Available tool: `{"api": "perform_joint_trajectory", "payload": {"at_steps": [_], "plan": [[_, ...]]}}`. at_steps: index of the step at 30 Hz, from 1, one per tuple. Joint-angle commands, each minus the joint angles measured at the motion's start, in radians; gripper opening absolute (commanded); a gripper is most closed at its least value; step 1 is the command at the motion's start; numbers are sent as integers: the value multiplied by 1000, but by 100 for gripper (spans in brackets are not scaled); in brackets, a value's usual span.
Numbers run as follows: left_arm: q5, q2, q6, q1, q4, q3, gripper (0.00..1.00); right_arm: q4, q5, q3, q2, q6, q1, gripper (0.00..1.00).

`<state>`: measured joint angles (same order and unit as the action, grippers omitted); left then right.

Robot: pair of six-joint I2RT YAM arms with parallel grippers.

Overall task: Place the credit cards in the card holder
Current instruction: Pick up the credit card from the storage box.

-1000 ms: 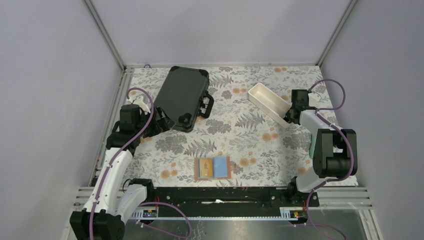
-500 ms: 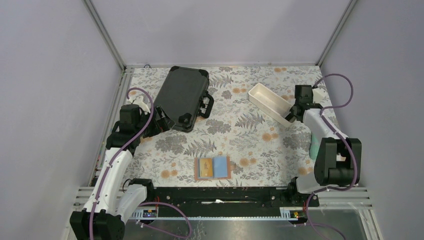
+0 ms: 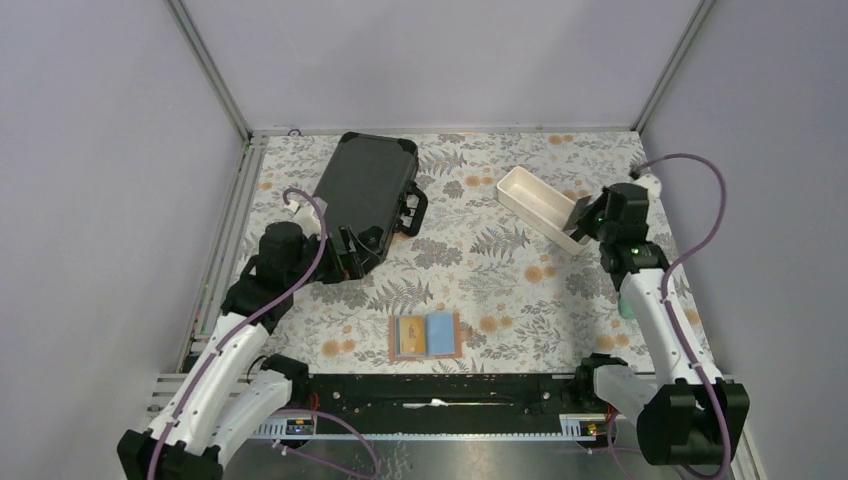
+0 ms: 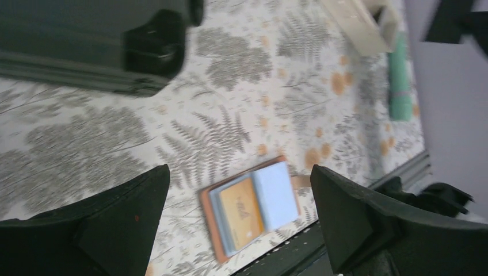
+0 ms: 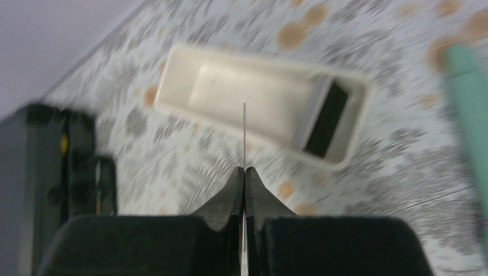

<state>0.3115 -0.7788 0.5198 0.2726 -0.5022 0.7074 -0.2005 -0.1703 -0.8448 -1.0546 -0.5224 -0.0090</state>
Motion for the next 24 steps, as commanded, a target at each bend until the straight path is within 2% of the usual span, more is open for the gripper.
{"api": "perform_joint_trajectory", "payload": {"at_steps": [1, 4, 9, 16, 18, 19, 21, 24], "plan": [[8, 66, 126, 123, 225, -46, 98, 113, 291, 96, 62, -25, 155, 0], [49, 90, 239, 226, 427, -135, 98, 244, 317, 165, 112, -61, 312, 0], [82, 81, 389, 365, 749, -244, 98, 539, 462, 312, 194, -198, 468, 0], [86, 21, 538, 466, 1113, -316, 98, 744, 580, 346, 245, -297, 573, 0], [84, -11, 549, 494, 1158, -308, 95, 790, 600, 346, 247, -322, 587, 0], [85, -22, 546, 502, 1175, -301, 87, 814, 608, 346, 245, -335, 595, 0], [75, -37, 543, 516, 1181, -288, 79, 857, 630, 345, 237, -356, 607, 0], [59, -46, 546, 520, 1179, -279, 75, 911, 656, 341, 217, -379, 627, 0]]}}
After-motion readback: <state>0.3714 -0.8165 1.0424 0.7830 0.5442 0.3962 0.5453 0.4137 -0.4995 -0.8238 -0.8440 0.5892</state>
